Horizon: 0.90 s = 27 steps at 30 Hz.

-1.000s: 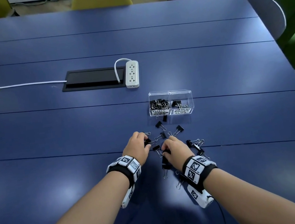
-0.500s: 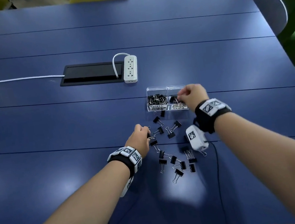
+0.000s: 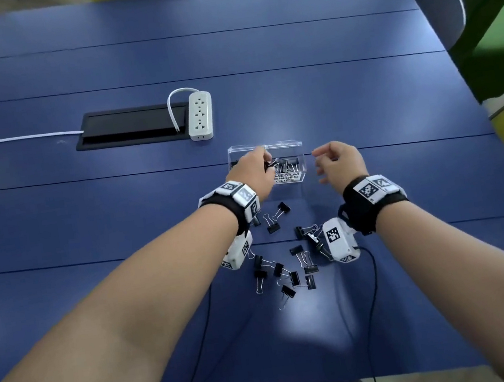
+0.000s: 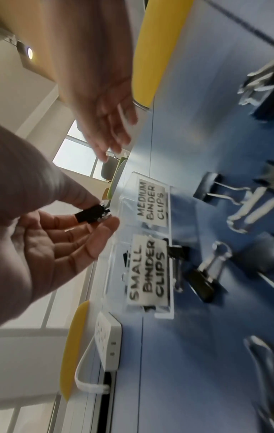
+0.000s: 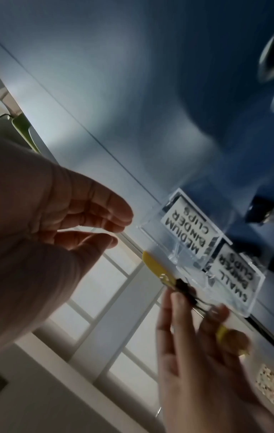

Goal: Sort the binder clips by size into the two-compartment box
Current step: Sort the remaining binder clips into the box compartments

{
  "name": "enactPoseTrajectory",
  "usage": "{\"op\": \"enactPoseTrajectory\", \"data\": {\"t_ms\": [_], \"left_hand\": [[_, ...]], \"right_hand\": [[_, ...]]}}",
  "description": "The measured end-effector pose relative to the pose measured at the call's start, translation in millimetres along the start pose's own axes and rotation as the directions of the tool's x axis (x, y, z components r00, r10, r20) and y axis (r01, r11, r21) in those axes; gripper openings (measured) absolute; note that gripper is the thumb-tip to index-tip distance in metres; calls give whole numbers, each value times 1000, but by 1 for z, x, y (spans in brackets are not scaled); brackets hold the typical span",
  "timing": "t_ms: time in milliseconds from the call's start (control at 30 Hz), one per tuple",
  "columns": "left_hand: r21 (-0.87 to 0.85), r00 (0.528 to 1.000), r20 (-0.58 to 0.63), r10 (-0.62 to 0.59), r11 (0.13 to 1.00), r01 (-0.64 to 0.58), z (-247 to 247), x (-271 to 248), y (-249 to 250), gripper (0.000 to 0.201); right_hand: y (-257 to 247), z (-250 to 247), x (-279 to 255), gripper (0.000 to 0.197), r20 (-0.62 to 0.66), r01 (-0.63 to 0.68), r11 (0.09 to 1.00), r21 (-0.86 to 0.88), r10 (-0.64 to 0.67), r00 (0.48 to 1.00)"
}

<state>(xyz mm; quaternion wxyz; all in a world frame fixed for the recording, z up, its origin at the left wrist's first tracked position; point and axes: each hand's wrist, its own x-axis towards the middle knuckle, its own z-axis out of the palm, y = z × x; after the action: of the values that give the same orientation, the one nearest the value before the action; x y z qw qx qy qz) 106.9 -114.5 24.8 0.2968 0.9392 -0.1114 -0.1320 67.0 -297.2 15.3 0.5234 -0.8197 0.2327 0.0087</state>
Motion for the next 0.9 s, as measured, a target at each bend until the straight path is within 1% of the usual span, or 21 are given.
{"op": "enactPoseTrajectory", "data": {"t_ms": [67,100,200,300,367,433,533,600,700,767,900], "left_hand": [[14,1000,5,-8,1000,8,3,14,12,19],[21,1000,7,-8,1000,8,5,19,17,19],[8,1000,24,-12,1000,12,13,28,21,23],[17,1000,29,8,1000,-9,18,19,20,36],[56,998,32,46,997,-48,23,4,20,38],[95,993,82,86,991,-94,31,-17,19,32],[144,965,229,128,976,-164,53,-49,13,20],[181,938,319,134,963,-199,69,-65,8,22],[206,920,375,110,958,-199,83,-77,0,27],[221,921,377,101,956,-195,87,-79,-3,27],[213,935,340,99,960,-179,86,-80,-8,21]], "right_hand": [[16,-8,-16,30,12,-15,998,-57,16,1000],[24,-10,-25,29,32,-20,993,-114,24,999],[44,-11,-51,23,144,15,961,-277,26,989],[51,-10,-73,19,222,76,933,-352,5,975],[55,-7,-82,19,266,100,917,-386,7,964],[60,-3,-88,19,325,140,888,-438,11,946],[72,2,-99,20,404,238,830,-504,-17,915],[80,4,-104,20,413,262,813,-520,-29,910],[87,7,-106,19,413,276,792,-545,-33,910],[90,9,-106,15,406,284,792,-540,-51,913],[90,9,-107,10,384,288,809,-513,-83,920]]}}
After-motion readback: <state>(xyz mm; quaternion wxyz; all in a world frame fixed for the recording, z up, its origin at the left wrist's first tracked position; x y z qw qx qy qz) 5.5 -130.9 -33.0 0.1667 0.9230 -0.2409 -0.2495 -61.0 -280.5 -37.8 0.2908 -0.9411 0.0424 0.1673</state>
